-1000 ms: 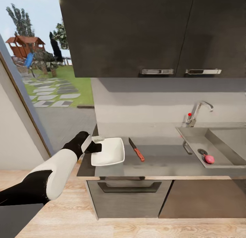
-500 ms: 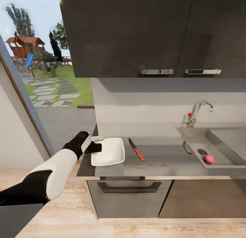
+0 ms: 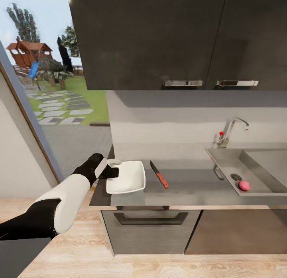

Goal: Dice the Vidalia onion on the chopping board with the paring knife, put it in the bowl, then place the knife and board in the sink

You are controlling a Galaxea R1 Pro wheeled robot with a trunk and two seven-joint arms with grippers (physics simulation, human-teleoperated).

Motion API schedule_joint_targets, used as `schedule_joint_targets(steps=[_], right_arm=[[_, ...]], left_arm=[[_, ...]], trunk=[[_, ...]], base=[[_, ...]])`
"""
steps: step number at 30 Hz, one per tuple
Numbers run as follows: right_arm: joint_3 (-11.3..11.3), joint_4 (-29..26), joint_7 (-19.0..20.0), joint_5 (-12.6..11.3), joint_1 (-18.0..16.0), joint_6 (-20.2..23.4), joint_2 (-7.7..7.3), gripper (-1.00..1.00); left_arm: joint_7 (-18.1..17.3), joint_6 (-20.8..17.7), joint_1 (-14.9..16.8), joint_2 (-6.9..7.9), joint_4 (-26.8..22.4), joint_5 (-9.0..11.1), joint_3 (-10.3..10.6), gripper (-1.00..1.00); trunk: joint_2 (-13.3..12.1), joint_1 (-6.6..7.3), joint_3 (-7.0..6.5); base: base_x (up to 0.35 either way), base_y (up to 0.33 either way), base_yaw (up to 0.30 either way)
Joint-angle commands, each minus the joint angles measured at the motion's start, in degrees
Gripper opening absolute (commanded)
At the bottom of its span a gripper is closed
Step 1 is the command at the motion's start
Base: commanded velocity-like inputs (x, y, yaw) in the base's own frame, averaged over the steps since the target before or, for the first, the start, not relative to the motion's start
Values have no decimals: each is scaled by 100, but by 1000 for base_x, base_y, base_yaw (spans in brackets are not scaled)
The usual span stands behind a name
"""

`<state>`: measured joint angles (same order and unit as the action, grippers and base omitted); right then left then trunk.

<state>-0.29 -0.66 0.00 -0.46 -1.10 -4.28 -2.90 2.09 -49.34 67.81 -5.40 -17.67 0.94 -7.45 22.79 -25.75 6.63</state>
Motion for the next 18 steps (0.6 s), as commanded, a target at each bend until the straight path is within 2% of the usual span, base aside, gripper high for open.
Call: schedule_joint_targets(steps=[1,18], right_arm=[[-4,5,0,-3,-5,-21,0,100],[-5,4,0,0,-5,-22,0,100]], left_arm=[[25,-25,4,-5,-8,20,-43,-100],[20,-29,6,-5,-8,19,-38,-100]], trunk=[[13,-3,19],[13,-3,43]], base=[[0,0,0],[0,0,0]])
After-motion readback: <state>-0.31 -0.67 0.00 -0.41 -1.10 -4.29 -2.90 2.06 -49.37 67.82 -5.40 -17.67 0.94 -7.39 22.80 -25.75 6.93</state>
